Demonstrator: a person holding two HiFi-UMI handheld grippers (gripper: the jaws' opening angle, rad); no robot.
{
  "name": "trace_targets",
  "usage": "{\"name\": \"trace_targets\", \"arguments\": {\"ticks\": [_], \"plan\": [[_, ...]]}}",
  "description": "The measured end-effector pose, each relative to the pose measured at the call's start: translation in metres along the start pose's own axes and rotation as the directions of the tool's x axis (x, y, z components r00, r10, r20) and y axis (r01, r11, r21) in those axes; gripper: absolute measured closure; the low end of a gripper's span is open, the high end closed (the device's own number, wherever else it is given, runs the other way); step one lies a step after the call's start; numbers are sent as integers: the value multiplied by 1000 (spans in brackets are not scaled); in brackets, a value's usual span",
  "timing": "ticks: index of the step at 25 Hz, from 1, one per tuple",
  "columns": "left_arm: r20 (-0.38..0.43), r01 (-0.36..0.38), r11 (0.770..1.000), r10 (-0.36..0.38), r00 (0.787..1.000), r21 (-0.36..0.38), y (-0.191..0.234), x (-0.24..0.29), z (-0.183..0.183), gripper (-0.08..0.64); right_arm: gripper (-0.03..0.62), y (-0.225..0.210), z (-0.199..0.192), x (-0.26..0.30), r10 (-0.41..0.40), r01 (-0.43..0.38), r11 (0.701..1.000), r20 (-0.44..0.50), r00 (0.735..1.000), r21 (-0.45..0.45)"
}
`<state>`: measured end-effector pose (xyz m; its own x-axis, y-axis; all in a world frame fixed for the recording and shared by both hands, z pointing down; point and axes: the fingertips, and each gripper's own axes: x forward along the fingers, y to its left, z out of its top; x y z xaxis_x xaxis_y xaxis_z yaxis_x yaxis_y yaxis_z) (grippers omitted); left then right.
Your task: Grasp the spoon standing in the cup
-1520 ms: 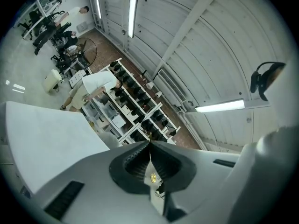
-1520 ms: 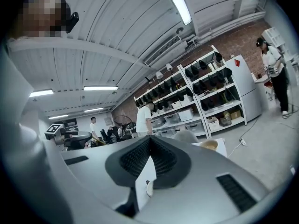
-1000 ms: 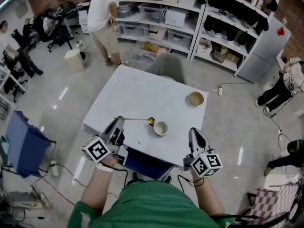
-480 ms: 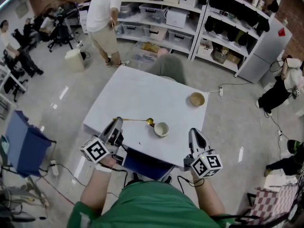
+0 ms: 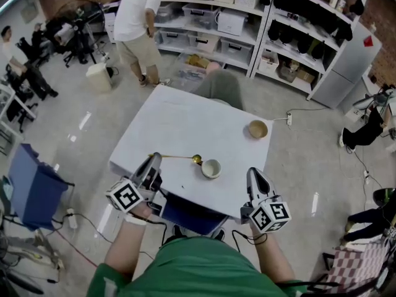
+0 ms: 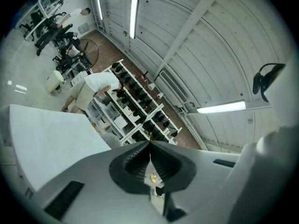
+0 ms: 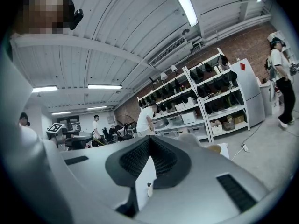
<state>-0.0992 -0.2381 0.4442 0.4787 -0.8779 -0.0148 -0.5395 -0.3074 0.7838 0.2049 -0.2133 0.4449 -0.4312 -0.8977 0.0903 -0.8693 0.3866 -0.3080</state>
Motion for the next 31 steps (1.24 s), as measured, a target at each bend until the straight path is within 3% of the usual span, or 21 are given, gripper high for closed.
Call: {"name": "trace_targets", "arguments": {"ticks": [20,31], "plan": [[33,-2,1000,2,999,-8,1,-19,-6,537,571,4,-8,-6,32,-32,1000,-1,1000,0],[26,-73,997,74,997,-39,11,-28,-29,537,571,-1,-21,-18,39,-38,999,-40,998,13]]}}
